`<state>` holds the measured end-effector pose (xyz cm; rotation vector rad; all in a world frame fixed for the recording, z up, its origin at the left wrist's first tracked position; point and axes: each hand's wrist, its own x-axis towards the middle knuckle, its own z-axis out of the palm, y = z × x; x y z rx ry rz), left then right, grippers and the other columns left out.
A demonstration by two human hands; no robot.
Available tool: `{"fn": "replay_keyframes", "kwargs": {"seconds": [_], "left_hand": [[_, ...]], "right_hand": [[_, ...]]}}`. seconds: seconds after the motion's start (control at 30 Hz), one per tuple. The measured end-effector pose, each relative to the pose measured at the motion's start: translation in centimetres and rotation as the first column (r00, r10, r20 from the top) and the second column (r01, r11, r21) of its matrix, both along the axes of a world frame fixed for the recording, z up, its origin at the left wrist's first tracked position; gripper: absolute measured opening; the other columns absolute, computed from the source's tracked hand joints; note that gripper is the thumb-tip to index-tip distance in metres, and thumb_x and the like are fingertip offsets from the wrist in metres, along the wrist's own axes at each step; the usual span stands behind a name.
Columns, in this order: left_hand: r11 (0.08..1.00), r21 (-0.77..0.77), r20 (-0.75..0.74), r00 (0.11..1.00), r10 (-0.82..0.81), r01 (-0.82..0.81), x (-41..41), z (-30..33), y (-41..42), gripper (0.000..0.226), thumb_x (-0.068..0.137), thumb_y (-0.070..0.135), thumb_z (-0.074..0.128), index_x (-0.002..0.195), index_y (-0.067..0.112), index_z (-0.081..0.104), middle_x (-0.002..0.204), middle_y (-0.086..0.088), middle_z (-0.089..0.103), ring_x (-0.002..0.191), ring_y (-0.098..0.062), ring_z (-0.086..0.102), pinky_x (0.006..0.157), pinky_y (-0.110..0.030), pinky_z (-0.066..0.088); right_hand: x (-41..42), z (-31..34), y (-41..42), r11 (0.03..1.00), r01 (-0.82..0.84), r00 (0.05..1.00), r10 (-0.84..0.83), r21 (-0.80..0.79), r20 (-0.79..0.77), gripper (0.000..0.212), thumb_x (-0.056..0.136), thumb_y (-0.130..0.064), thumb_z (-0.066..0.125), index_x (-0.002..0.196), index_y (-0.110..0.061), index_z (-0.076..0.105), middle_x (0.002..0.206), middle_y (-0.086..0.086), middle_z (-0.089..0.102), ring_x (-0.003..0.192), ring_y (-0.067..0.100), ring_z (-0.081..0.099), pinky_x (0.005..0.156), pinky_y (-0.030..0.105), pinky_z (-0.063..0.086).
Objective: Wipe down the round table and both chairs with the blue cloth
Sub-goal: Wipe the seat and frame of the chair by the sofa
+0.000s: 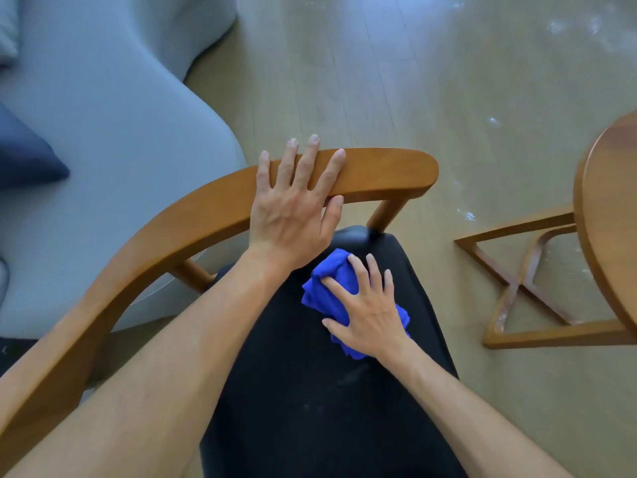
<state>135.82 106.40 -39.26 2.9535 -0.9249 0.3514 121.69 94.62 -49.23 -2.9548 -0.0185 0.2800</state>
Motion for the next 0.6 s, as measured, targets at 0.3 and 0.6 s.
{"fn": "replay_keyframes", "kwargs": {"seconds": [0.3, 0.6], "left_hand": [[0.978, 0.092, -0.104, 0.975, 0.199, -0.189, -0.5, 0.9, 8.0, 0.065, 0.096, 0.052, 0.017, 0.152, 0.019, 0.02, 0.158, -0.018, 0.015, 0.145, -0.038, 0.014, 0.111, -0.065, 0.01], [0.966, 0.077, -0.159, 0.953, 0.258, -0.248, -1.0, 1.0, 8.9, 0.066, 0.098, 0.053, 0.014, 0.151, 0.016, 0.025, 0.152, -0.019, 0.032, 0.138, -0.039, 0.033, 0.108, -0.058, 0.028]], "right_hand": [[-8.2, -0.9, 1.6, 0.977, -0.042, 0.991, 0.015, 0.208, 0.129, 0.062, 0.051, 0.004, 0.069, 0.109, -0.017, 0.069, 0.14, 0.02, 0.048, 0.117, 0.042, 0.055, 0.079, 0.04, 0.052], [-13.8, 3.3, -3.4, 0.929, -0.311, 0.949, 0.316, 0.2, 0.005, 0.058, 0.041, 0.002, 0.063, 0.091, -0.027, 0.067, 0.128, 0.009, 0.061, 0.096, 0.032, 0.066, 0.065, 0.029, 0.049]]}}
